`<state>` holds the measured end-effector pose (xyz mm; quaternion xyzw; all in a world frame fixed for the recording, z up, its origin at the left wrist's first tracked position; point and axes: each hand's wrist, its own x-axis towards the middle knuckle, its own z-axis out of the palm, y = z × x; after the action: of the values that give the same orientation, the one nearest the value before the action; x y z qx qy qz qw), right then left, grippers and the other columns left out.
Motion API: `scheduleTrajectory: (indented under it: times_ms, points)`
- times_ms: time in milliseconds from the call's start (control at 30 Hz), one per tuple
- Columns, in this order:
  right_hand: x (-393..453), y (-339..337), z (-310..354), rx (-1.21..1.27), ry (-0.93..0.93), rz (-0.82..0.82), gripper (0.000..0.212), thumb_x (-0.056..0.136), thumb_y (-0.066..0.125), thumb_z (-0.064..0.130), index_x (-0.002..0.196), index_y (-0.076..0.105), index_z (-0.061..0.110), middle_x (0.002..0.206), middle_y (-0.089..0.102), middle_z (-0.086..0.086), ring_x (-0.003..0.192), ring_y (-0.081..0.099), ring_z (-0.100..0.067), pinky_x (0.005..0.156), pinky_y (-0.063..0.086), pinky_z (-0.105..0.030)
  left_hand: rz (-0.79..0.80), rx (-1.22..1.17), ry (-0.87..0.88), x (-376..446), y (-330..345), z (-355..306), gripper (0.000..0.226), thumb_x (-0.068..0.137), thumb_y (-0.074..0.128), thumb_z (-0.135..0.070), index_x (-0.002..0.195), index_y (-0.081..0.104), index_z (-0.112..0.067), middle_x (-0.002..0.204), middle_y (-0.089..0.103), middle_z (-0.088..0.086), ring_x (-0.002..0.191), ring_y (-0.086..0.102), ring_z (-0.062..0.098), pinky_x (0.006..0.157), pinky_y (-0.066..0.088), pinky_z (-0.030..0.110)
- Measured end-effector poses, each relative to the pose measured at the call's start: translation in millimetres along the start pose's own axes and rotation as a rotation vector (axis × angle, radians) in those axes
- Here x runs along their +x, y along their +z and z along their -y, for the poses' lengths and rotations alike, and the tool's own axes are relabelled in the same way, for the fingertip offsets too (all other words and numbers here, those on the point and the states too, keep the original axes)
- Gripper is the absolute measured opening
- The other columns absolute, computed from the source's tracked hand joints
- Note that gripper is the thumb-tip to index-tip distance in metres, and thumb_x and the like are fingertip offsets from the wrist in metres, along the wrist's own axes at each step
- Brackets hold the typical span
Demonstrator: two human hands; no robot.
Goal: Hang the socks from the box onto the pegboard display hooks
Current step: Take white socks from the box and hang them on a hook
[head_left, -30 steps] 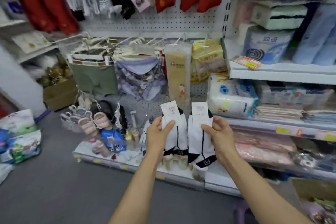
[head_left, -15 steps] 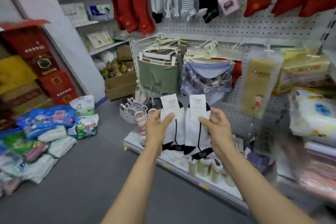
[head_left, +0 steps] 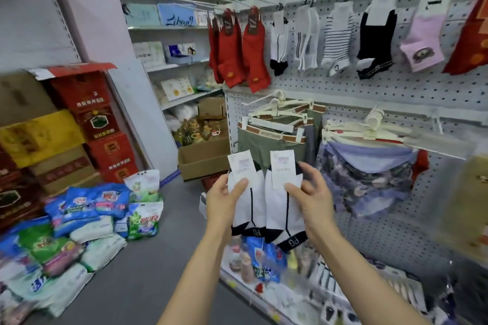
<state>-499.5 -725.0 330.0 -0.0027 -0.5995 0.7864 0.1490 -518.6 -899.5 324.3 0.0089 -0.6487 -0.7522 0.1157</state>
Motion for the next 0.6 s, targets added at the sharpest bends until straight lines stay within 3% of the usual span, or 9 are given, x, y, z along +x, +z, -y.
scheduleTrajectory:
  times_ms: [133, 267, 467, 600]
  points:
    - [61, 34, 11, -0.008, -0.093, 0.046, 0.059, 0.087, 0.065, -0.007, 0.135, 0.053, 0.025, 0.102, 0.076, -0.003, 0.101, 0.07, -0.016, 0.082, 0.057, -0.027, -0.02, 0.01, 0.068, 67, 0, -16, 0.02, 0.089, 0.071, -0.015, 0.109, 0.07, -0.019, 0.106, 0.075, -0.007, 0.102, 0.07, 0.014, 0.098, 0.053, 0.045]
    - [114, 58, 15, -0.013, -0.156, 0.034, 0.059, 0.087, 0.065, -0.007, 0.13, 0.058, 0.033, 0.109, 0.074, -0.003, 0.108, 0.068, -0.018, 0.097, 0.053, -0.039, 0.018, 0.018, 0.108, 127, 4, -32, 0.018, 0.089, 0.072, -0.019, 0.105, 0.07, -0.026, 0.106, 0.075, -0.009, 0.103, 0.07, 0.013, 0.099, 0.052, 0.048]
    - [186, 87, 35, -0.025, -0.286, -0.034, 0.058, 0.086, 0.065, -0.007, 0.124, 0.061, 0.037, 0.11, 0.072, -0.016, 0.103, 0.068, -0.029, 0.097, 0.052, -0.048, 0.132, -0.072, 0.193, 216, 7, -71, 0.021, 0.09, 0.07, -0.02, 0.111, 0.071, -0.023, 0.11, 0.075, -0.004, 0.104, 0.07, 0.019, 0.095, 0.053, 0.048]
    - [242, 111, 50, -0.053, -0.369, -0.127, 0.058, 0.087, 0.065, -0.005, 0.13, 0.058, 0.033, 0.105, 0.075, -0.003, 0.103, 0.07, -0.018, 0.097, 0.053, -0.042, 0.217, -0.071, 0.27, 278, 13, -100, 0.018, 0.091, 0.07, -0.02, 0.107, 0.071, -0.025, 0.105, 0.076, -0.008, 0.099, 0.072, 0.015, 0.092, 0.056, 0.043]
